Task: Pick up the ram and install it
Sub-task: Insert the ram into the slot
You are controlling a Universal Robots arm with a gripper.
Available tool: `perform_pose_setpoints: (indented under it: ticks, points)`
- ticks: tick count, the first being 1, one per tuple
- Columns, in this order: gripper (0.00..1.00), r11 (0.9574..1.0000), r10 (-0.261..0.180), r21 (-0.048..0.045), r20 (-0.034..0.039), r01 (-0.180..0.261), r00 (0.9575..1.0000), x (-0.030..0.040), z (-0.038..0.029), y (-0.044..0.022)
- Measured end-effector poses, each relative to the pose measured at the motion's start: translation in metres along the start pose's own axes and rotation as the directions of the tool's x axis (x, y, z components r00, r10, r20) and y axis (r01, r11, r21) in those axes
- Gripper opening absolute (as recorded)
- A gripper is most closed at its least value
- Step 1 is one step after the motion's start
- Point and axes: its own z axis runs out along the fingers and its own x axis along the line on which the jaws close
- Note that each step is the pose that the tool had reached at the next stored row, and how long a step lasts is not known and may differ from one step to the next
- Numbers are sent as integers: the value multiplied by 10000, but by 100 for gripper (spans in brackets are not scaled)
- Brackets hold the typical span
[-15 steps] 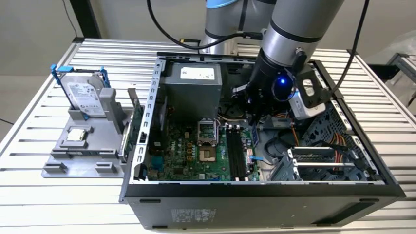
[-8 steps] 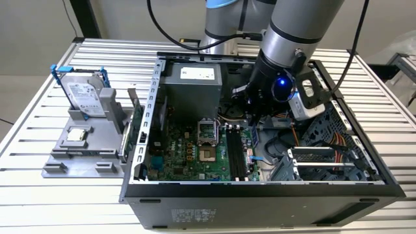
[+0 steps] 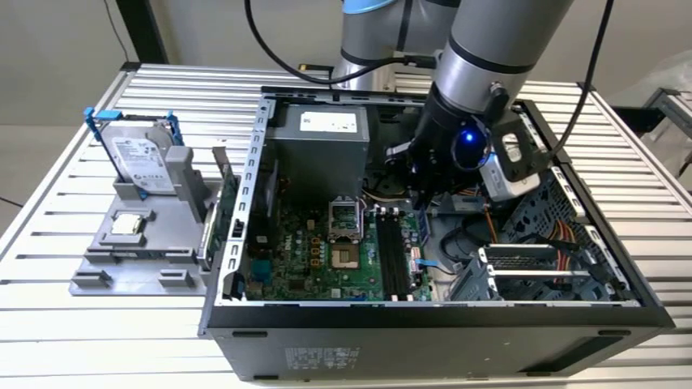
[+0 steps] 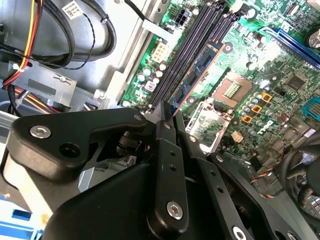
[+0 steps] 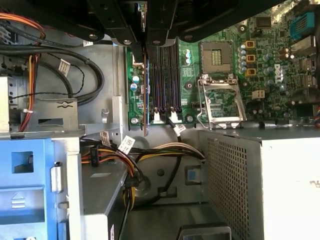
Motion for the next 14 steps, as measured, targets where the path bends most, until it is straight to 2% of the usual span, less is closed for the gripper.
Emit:
perform_pose_setpoints:
  ticks: [14]
  points:
    - [0,10000,0,4,0,0,10000,-2,47,-3]
